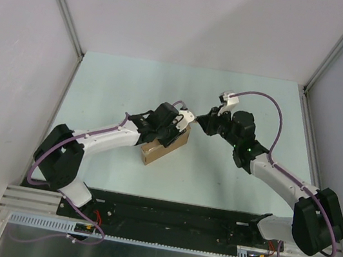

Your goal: Unpack the express box

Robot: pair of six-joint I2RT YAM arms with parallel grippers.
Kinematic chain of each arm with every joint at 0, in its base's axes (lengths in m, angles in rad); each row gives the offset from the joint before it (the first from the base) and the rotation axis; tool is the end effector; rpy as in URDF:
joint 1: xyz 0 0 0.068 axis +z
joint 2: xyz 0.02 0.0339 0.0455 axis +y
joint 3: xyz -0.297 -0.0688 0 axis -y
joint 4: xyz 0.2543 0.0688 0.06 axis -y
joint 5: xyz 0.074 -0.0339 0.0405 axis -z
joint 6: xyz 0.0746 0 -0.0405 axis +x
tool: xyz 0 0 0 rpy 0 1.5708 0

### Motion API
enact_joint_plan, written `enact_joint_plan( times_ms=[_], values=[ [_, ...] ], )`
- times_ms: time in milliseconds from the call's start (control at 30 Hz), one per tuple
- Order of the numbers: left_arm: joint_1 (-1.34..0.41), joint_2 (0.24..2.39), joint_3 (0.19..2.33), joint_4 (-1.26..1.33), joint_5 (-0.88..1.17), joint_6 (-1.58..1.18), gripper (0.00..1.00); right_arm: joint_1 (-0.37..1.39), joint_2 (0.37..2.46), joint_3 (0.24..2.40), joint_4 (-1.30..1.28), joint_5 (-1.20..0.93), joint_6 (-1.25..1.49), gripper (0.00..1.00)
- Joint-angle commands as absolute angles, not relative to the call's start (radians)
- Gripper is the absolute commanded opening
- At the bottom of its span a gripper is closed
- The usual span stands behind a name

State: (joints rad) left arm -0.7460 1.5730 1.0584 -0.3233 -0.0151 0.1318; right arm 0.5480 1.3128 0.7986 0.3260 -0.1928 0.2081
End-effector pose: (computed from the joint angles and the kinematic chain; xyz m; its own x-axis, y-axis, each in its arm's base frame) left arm 0.2732 -0.2509 0.2271 -0.4529 0.5975 -0.6617 0.7371 0.6685 0.0990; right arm 0.2826 0.1892 0.3003 -0.2951 0.0575 -0.9537 -0.6245 0.7439 0.2380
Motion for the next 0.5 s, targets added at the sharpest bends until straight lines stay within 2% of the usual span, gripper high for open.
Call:
enact_joint_plan(
  times_ms=[0,467],
  values=[
    [-0.747,1.638,1.019,-0.388,-0.025,0.158,0.20,0.554,1.327,0.801,0.382,-0.192,0.209,0.00],
    [-0.749,1.646,1.020,-0.390,-0.037,0.156,0.20,0.571,1.348,0.801,0.354,-0.189,0.176,0.00]
  ],
)
